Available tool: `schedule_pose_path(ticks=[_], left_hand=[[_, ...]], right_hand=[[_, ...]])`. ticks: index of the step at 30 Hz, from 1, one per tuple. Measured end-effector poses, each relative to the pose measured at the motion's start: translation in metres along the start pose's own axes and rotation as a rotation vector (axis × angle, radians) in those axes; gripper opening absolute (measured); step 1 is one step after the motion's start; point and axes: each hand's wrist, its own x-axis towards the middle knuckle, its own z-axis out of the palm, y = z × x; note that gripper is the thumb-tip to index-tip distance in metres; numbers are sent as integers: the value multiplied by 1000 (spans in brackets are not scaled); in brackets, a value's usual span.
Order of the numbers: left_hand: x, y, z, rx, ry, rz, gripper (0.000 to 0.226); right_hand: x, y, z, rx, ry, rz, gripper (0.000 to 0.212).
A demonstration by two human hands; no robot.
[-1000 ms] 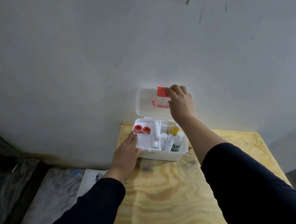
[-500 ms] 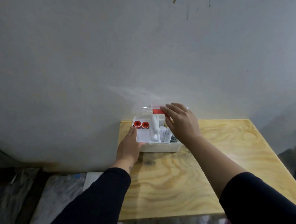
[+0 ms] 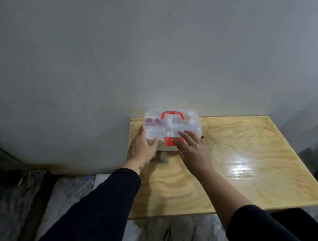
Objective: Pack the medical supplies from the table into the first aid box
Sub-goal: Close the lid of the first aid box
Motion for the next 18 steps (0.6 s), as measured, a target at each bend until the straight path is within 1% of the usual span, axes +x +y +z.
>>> schedule_pose_path(ticks=[1,2,5,6,9,10,14,18], left_hand=[[0,2,1,26,9,9,69],[1,4,1,58,26,26,69],[7,8,3,157,48,125,71],[9,8,3,203,31,159,72],[13,5,5,339,-21,231,75],[13,4,4,379,-21,256,77],[12,2,6,473,17,293,89],[11,6,17,512,96,269,100]], right_hand=[[-2,0,0,13,-2,1,28],[-3,1,0,41,-6,10,31],[5,9,-1,82,-34,63,48],[10,12,-2,76,-84,82,54],[26,20,-5,54,-319,113,71],[29,20,-4,39,-367,116,76],[34,18,3,35,-443,140,77],[35,20,9,48,-408,153,76]])
